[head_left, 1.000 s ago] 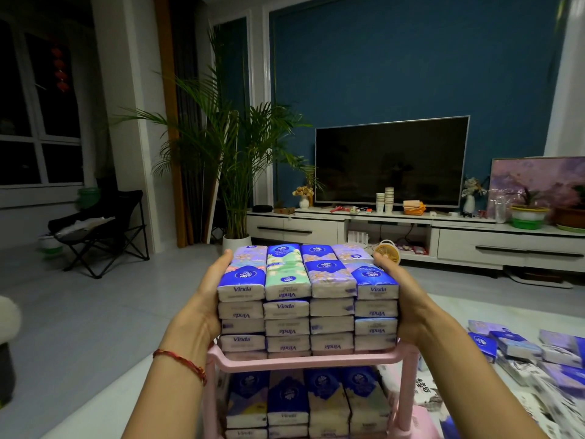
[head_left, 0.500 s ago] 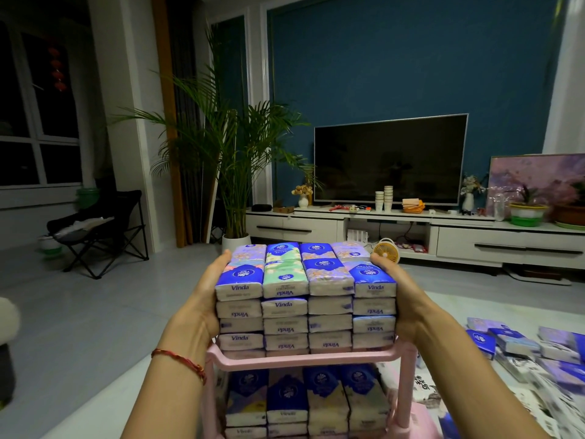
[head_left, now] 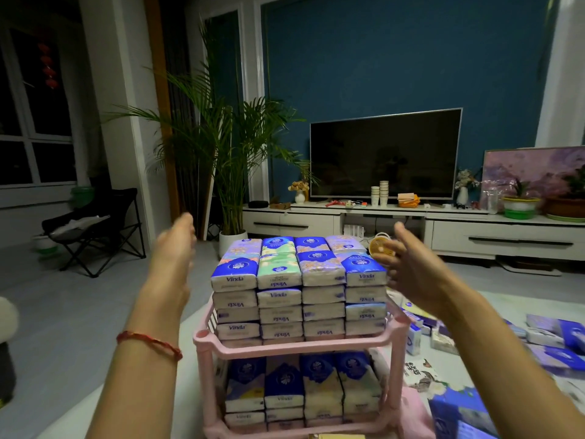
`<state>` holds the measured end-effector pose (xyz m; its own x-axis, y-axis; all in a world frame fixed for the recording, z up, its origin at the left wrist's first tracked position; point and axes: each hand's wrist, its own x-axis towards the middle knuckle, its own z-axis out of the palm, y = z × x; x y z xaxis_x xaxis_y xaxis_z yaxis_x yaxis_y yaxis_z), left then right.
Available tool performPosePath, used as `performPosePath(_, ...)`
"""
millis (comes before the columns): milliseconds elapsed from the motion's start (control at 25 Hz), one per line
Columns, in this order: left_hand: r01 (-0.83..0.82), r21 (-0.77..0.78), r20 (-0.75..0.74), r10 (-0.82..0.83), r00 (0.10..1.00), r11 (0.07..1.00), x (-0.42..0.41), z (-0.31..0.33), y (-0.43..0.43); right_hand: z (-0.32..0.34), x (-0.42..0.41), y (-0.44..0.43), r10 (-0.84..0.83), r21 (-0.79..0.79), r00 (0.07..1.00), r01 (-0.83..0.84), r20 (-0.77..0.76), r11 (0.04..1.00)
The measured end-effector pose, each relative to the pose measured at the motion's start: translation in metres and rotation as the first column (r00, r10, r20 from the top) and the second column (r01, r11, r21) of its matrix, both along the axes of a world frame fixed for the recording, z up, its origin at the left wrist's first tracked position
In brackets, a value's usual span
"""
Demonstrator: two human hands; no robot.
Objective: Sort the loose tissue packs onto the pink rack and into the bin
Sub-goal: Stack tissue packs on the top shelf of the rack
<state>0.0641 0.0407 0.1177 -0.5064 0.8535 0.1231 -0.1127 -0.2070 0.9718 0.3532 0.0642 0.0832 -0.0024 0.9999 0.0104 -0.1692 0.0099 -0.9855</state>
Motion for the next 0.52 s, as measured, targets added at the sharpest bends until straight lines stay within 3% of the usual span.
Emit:
performPosePath(80, -0.077, 0.263, -0.002, 0.080, 0.997, 0.962, 0.020, 0.024, -0.028, 0.007, 0.021, -0.012, -0.048, 0.032, 0.996, 0.045, 0.079, 0.998)
performPosePath(160, 0.070, 0.406, 0.044, -0.096, 0.994, 0.911, 0.054, 0.039, -0.057, 0.003, 0.045, -0.027, -0.082, 0.013, 0.981, 0.081, 0.173, 0.997)
performPosePath(200, 0.219, 0.407, -0.008, -0.237, 0.972, 0.887, 0.075, 0.042, -0.069, -0.002, 0.056, -0.035, -0.095, -0.009, 0.971, 0.100, 0.219, 0.995)
performPosePath(280, 0.567, 0.239, -0.204, -0.530, 0.823, 0.788, 0.121, 0.036, -0.082, -0.017, 0.075, -0.045, -0.129, -0.056, 0.935, 0.156, 0.330, 0.986)
performPosePath(360, 0.782, -0.038, -0.349, -0.741, 0.573, 0.623, 0.165, 0.021, -0.085, -0.035, 0.090, -0.048, -0.113, -0.096, 0.858, 0.185, 0.501, 0.978)
performPosePath(440, 0.822, -0.241, -0.415, -0.820, 0.394, 0.517, 0.197, -0.001, -0.080, -0.051, 0.095, -0.049, -0.003, -0.125, 0.717, 0.127, 0.697, 0.984)
performPosePath(520, 0.777, -0.377, -0.460, -0.830, 0.315, 0.504, 0.218, -0.025, -0.066, -0.060, 0.090, -0.048, 0.103, -0.140, 0.592, 0.016, 0.799, 0.990)
